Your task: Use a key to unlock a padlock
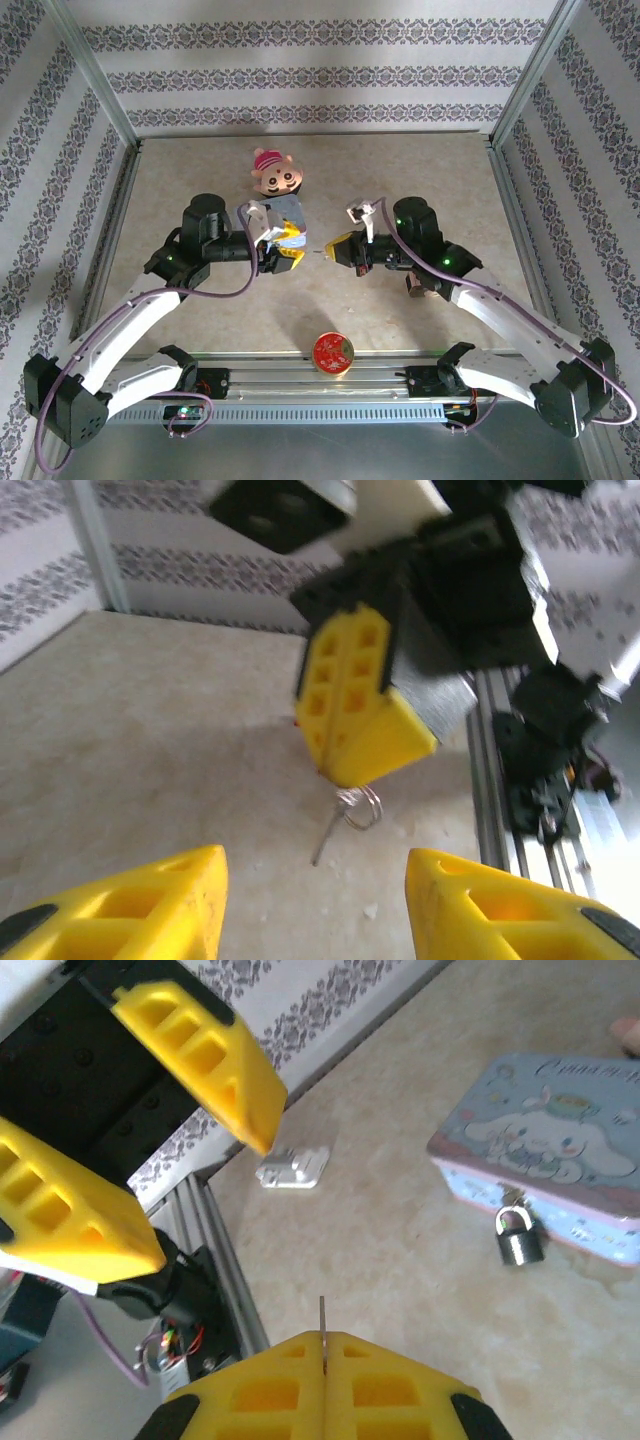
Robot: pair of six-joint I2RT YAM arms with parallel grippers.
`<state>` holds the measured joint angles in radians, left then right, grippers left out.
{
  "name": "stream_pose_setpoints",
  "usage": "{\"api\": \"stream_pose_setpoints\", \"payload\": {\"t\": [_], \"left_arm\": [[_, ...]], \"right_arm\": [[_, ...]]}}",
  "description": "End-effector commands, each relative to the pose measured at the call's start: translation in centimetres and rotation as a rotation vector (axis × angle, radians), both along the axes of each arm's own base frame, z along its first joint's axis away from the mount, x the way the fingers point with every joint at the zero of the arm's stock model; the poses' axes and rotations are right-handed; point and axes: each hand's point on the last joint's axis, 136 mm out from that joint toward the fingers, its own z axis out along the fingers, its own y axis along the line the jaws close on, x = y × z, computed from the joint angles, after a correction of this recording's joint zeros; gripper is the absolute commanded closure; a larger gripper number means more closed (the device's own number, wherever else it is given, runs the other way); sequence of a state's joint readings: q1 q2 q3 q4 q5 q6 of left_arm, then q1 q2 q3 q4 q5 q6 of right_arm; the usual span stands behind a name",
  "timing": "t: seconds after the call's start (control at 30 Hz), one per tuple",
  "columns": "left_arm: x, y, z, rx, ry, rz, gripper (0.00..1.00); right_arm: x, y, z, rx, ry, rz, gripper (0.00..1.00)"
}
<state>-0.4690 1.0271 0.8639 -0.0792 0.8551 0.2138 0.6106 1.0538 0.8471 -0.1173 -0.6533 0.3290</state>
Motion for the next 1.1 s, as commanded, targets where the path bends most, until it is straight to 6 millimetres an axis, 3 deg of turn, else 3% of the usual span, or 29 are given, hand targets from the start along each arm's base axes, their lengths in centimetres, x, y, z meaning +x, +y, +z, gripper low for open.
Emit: {"api": "stream_pose_setpoints", "payload": {"t": [0.0,0.17,0.33,0.63,1.07], "left_arm": [[2.3,0.6,4.9,-0.217,0.022,0.130,0.48],[4.2,0.9,4.4,-0.361,0.268,0.176,0.48],[4.3,-0.1,4.0,-0.421,0.438,0.066,0.52],[2.7,-0.6,4.0,-0.398,0.443,-0.054,0.47],[3.2,-1.0,2.7,-0.383,0.477,-0.056,0.47]], "right_arm": [[1.6,-0.5,3.5,0.138,-0.124,-0.101,1.00],[2.3,-1.3,4.8,0.253,-0.181,-0.178,1.00],[2.2,-1.2,6.1,0.330,-0.187,-0.172,1.00],[2.4,-0.5,7.2,0.369,-0.178,-0.158,1.00],[2.3,1.1,7.9,0.391,-0.165,-0.107,1.00]]}}
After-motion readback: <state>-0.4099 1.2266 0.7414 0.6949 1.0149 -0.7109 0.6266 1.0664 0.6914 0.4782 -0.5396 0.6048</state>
